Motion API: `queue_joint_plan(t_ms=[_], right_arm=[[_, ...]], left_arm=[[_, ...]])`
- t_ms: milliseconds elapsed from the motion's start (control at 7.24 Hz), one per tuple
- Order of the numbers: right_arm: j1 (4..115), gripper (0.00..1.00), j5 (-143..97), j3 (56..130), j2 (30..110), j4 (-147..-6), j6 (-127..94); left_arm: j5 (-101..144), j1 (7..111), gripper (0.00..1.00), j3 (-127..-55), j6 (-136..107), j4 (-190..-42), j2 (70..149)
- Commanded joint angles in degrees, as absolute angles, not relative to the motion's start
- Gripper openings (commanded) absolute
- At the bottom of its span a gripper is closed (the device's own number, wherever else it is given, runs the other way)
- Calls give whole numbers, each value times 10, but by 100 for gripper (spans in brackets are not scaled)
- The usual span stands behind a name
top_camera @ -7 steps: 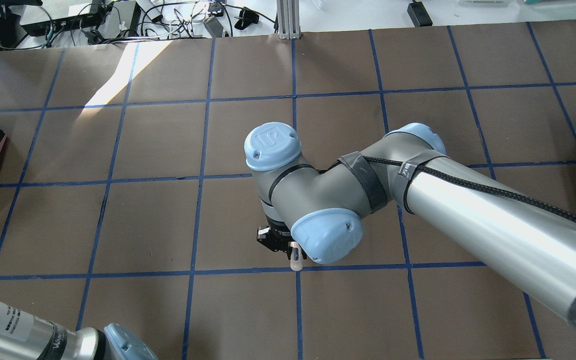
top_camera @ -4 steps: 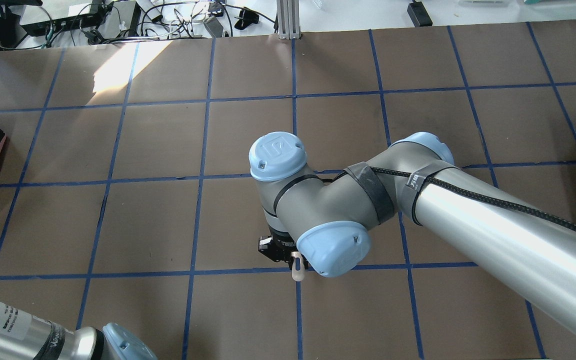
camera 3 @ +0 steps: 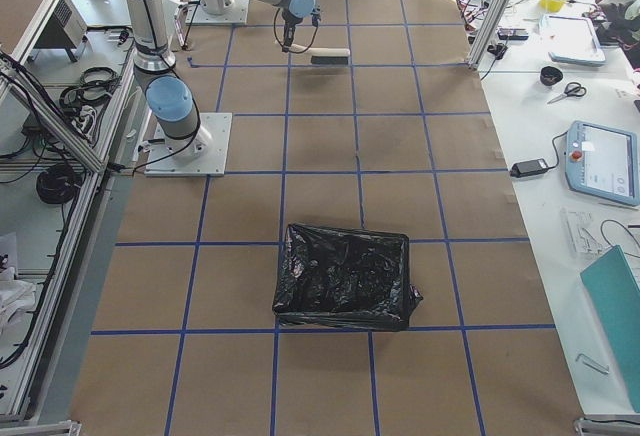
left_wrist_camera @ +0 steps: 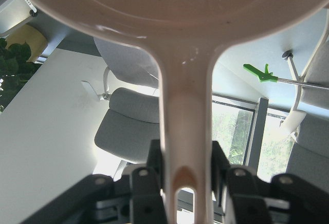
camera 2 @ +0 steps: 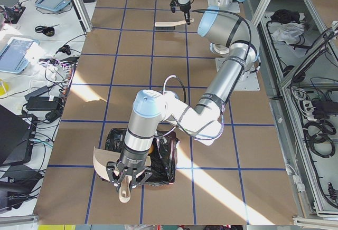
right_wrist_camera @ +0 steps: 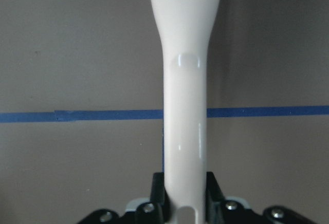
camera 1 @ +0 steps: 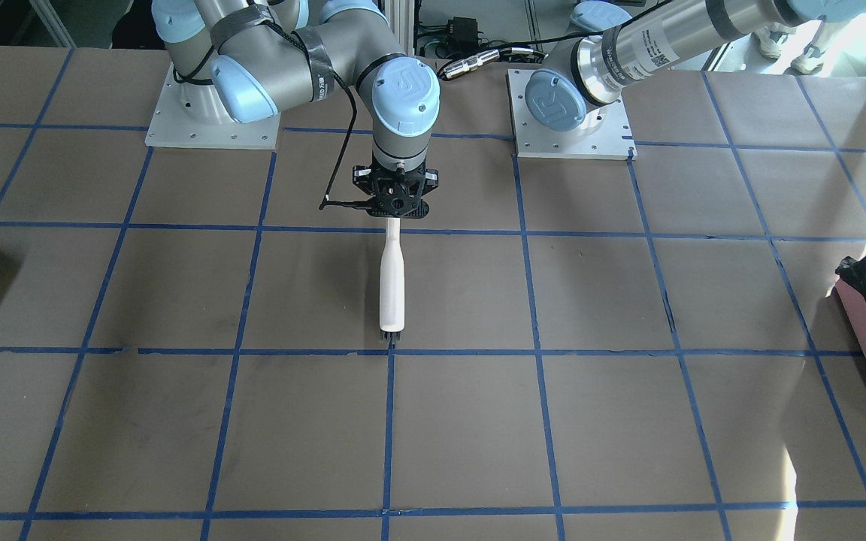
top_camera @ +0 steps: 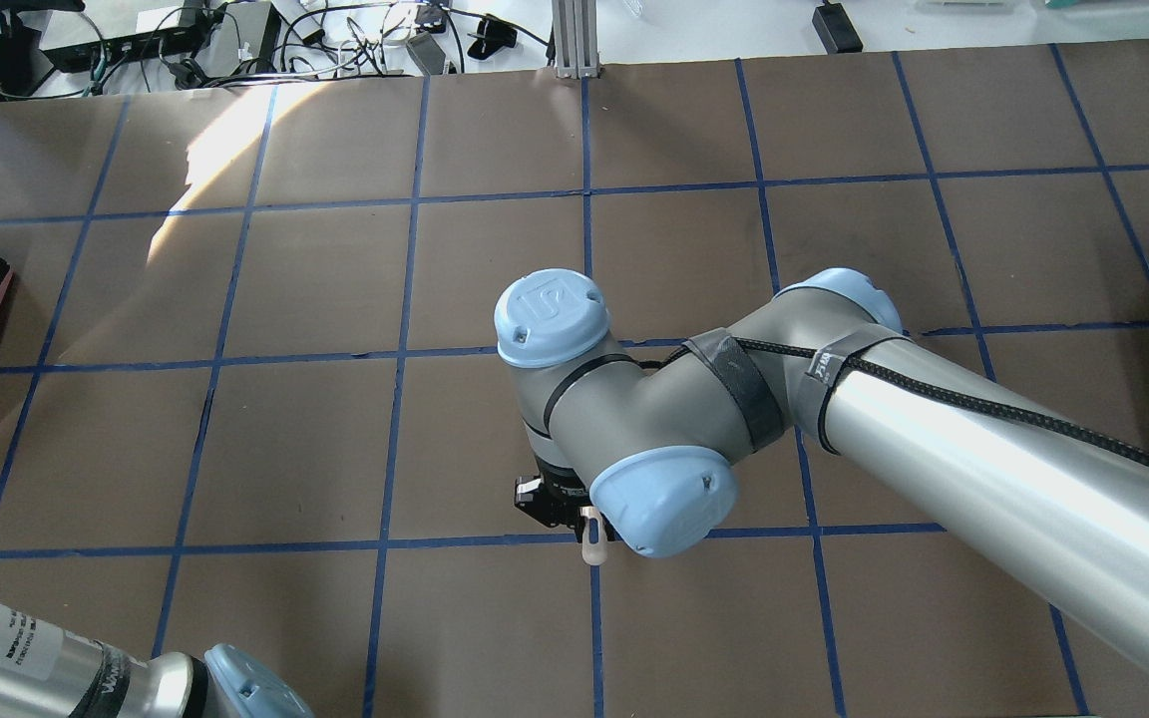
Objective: Sweep and dump trash in nearest bin
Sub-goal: 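Tilt the dustpan over the bin with the left gripper while the right lowers the brush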
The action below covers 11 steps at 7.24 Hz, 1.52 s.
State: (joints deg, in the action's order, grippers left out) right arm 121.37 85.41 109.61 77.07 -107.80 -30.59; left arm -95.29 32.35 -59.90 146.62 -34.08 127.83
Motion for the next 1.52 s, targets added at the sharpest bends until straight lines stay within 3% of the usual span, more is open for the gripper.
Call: queue_joint_plan(t_ms=[0, 552, 1380], right_arm=[[1214, 47, 854, 1095, 769, -1081, -306], [1214, 53, 853, 1093, 767, -1081, -308], [1208, 55, 855, 1076, 771, -1081, -302]], left_arm=[[-954, 324, 0, -643, 1480, -279, 1262], [-948, 340, 0, -642, 1411, -357, 1233], [-836, 360, 0, -646, 1231, -680, 1172]])
